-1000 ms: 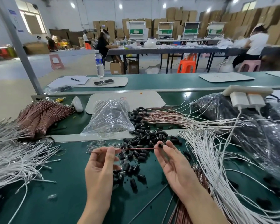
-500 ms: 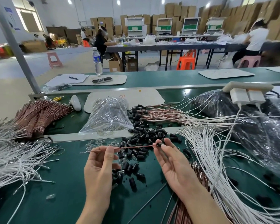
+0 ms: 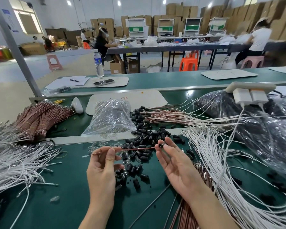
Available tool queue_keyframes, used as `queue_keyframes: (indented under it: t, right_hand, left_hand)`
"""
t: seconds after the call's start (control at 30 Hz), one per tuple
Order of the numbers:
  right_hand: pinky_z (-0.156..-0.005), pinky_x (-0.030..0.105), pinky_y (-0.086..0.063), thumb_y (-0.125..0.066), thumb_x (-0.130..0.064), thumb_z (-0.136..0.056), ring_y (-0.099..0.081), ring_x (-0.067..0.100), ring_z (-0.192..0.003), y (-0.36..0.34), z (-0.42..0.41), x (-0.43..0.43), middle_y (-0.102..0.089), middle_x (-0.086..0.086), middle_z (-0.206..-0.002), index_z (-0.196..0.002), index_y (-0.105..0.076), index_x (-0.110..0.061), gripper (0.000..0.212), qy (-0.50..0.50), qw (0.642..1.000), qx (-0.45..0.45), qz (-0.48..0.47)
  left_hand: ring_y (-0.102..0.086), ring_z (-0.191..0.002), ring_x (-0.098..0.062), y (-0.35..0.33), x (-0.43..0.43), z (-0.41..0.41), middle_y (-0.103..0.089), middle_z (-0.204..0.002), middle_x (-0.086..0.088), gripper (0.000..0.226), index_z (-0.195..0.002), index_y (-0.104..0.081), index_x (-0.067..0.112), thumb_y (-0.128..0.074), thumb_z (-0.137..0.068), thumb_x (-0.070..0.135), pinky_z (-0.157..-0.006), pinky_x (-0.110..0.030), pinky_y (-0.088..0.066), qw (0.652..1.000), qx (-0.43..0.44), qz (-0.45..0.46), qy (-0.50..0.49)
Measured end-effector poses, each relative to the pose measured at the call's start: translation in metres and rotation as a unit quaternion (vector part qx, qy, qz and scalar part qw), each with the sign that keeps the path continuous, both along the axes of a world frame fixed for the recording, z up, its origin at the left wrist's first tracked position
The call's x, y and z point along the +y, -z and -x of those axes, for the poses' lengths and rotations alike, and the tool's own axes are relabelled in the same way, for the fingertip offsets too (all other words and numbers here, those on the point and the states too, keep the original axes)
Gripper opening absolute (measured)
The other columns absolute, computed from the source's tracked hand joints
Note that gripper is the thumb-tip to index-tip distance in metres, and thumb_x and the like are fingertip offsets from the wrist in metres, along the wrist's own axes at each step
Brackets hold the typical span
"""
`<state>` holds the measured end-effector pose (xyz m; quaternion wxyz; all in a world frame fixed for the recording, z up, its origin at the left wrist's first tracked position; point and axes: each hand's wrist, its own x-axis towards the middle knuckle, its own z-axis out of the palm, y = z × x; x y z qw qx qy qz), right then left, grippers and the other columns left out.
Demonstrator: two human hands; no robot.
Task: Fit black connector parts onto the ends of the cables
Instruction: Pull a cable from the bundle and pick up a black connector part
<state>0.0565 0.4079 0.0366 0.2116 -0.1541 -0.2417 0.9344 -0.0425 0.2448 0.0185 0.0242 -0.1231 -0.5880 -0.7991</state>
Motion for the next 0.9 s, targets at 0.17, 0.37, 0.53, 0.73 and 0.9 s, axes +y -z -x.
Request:
queue_keyframes:
  t: [0.17,0.37,0.53,0.73,0.9]
  right_hand:
    - [-0.072,0.028,-0.062,-0.066,0.004,-0.085,-0.075,0.028,-0.097,0.0023,0.0015,0.0017,-0.073,0.019,-0.114,-0.125,-0.062,-0.005,0.042,-0.006,1.000,0.001,-0.011]
    - [-0.074,0.028,-0.062,-0.068,0.002,-0.082,-0.074,0.028,-0.101,0.0045,0.0035,0.0005,-0.072,0.018,-0.118,-0.126,-0.062,-0.005,0.045,-0.019,0.999,0.000,-0.039]
    - [-0.074,0.029,-0.062,-0.067,0.003,-0.081,-0.074,0.027,-0.099,0.0039,0.0033,0.0004,-0.072,0.018,-0.119,-0.122,-0.064,-0.004,0.042,-0.017,0.999,0.014,-0.028]
    - [-0.075,0.029,-0.062,-0.067,0.004,-0.082,-0.074,0.028,-0.101,0.0048,0.0031,-0.0005,-0.071,0.020,-0.122,-0.121,-0.065,-0.003,0.040,-0.019,1.000,0.022,-0.007]
    - [-0.076,0.030,-0.063,-0.068,0.004,-0.081,-0.073,0.030,-0.104,0.0044,0.0011,0.0002,-0.070,0.020,-0.123,-0.123,-0.065,-0.004,0.042,-0.022,0.999,0.040,0.011]
  left_hand:
    - [-0.066,-0.074,-0.011,-0.0008,0.0003,0.0006,-0.075,-0.095,-0.005,0.020,-0.101,-0.061,0.011,-0.061,-0.090,0.027,-0.057,-0.024,-0.058,1.000,-0.005,-0.009,0.002]
    - [-0.067,-0.075,-0.012,0.0020,0.0018,-0.0004,-0.076,-0.094,-0.005,0.021,-0.098,-0.063,0.014,-0.063,-0.092,0.033,-0.060,-0.025,-0.059,1.000,0.017,0.017,0.003]
    - [-0.067,-0.071,-0.014,-0.0006,0.0002,-0.0033,-0.076,-0.092,-0.006,0.008,-0.088,-0.069,0.031,-0.067,-0.089,0.039,-0.062,-0.032,-0.061,0.999,0.032,0.031,0.023]
    - [-0.069,-0.070,-0.014,-0.0037,-0.0021,-0.0044,-0.076,-0.093,-0.007,0.005,-0.088,-0.070,0.035,-0.069,-0.086,0.039,-0.061,-0.032,-0.060,0.999,0.018,0.018,0.035]
    - [-0.070,-0.075,-0.017,-0.0043,-0.0004,-0.0073,-0.078,-0.094,-0.007,0.005,-0.089,-0.068,0.029,-0.066,-0.091,0.033,-0.059,-0.025,-0.059,0.999,0.037,0.028,0.018]
